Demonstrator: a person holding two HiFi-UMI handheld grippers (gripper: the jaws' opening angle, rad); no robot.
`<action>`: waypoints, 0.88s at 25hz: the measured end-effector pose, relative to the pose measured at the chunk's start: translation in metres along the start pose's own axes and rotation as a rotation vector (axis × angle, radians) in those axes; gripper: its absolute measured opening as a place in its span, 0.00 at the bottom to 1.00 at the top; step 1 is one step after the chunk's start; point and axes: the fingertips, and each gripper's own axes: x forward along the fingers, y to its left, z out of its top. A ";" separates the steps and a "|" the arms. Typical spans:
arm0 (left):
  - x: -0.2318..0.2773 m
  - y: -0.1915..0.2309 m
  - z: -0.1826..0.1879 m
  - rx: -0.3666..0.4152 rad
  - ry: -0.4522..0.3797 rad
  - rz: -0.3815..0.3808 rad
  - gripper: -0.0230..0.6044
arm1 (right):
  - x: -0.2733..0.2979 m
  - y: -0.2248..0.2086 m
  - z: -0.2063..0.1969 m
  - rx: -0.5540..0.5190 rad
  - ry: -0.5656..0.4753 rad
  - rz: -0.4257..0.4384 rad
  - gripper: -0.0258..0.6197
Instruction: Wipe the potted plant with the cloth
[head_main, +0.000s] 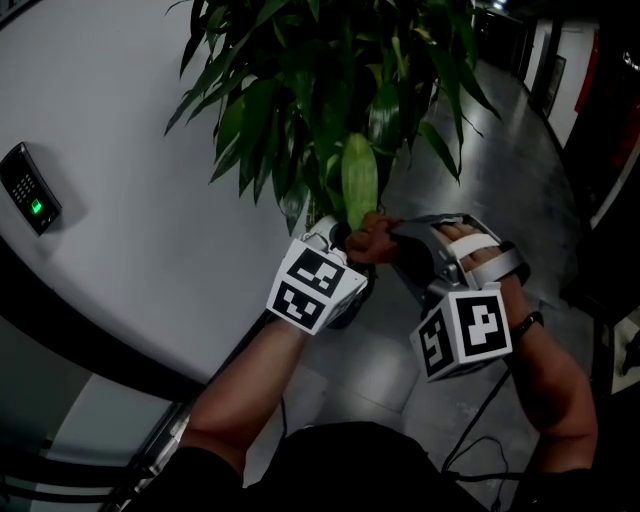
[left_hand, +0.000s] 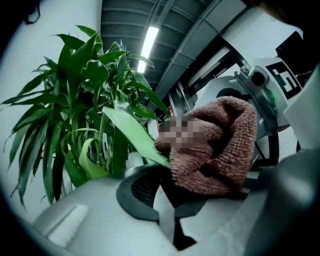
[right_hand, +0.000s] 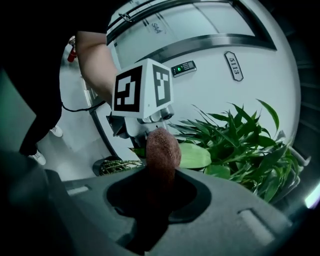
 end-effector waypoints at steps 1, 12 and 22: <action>0.000 -0.001 0.001 -0.004 -0.002 -0.004 0.06 | -0.003 0.003 0.000 0.006 0.000 0.004 0.15; -0.002 -0.003 0.005 -0.036 -0.029 -0.036 0.07 | -0.035 0.041 0.003 0.074 -0.024 0.053 0.15; 0.001 0.004 0.008 -0.038 -0.028 -0.025 0.06 | -0.060 0.010 0.003 0.125 -0.073 -0.013 0.15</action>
